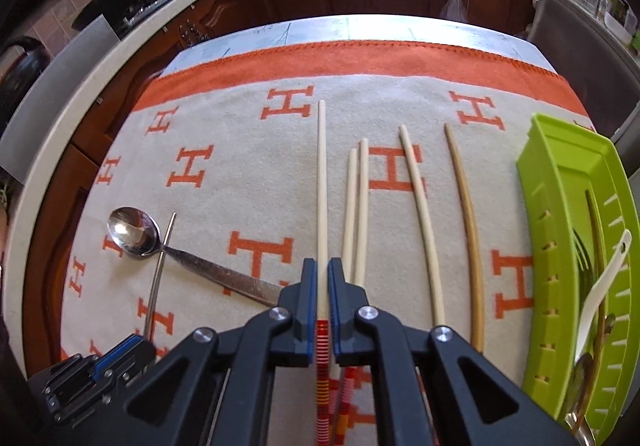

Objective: Organize utensils
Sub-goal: 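Lay the steel chopstick across the spoon with the left tool while the right tool grasps a red-banded chopstick, then open the left tool off the steel chopstick while the right tool lifts the red-banded chopstick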

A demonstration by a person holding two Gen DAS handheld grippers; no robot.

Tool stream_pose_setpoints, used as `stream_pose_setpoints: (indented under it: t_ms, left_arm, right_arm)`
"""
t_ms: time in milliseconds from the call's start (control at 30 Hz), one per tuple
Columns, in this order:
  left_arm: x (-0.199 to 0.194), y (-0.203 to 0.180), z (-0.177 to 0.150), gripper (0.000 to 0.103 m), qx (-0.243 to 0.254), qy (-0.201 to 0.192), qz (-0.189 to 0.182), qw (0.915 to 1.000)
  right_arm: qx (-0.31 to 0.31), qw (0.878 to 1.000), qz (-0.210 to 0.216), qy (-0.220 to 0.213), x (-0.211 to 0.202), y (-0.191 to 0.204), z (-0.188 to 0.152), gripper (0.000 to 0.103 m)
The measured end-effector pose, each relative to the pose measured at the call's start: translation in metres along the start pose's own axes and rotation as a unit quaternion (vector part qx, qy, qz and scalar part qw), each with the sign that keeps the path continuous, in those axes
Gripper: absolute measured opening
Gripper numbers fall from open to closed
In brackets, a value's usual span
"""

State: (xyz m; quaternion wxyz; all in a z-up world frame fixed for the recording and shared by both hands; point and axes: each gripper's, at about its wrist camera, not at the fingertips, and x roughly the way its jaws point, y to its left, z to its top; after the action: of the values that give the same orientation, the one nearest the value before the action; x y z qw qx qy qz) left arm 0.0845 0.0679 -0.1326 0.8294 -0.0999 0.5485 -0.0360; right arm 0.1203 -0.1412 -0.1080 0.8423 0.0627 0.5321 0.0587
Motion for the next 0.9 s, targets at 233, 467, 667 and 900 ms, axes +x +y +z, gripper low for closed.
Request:
stream_pose_setpoints:
  t_ms: [233,467,667,900]
  left_arm:
    - [-0.004,0.001,0.0,0.028,-0.003,0.004,0.012,0.9999]
    - [-0.017,0.002,0.0,0.041,-0.004,-0.011,0.021,0.9997]
    - [-0.028,-0.004,0.001,0.041,0.009,-0.022,0.031,0.9992]
    - [-0.041,-0.023,0.001,0.041,0.036,-0.036,0.034,0.9981]
  right_arm:
    - [0.019,0.999,0.031,-0.02,-0.037,-0.018,-0.011,0.005]
    - [0.037,0.997,0.045,-0.045,-0.074,-0.038,-0.022,0.005]
    - [0.062,0.996,0.04,-0.057,-0.1,-0.069,-0.031,0.005]
    - [0.082,0.995,0.011,-0.063,-0.118,-0.103,-0.04,0.006]
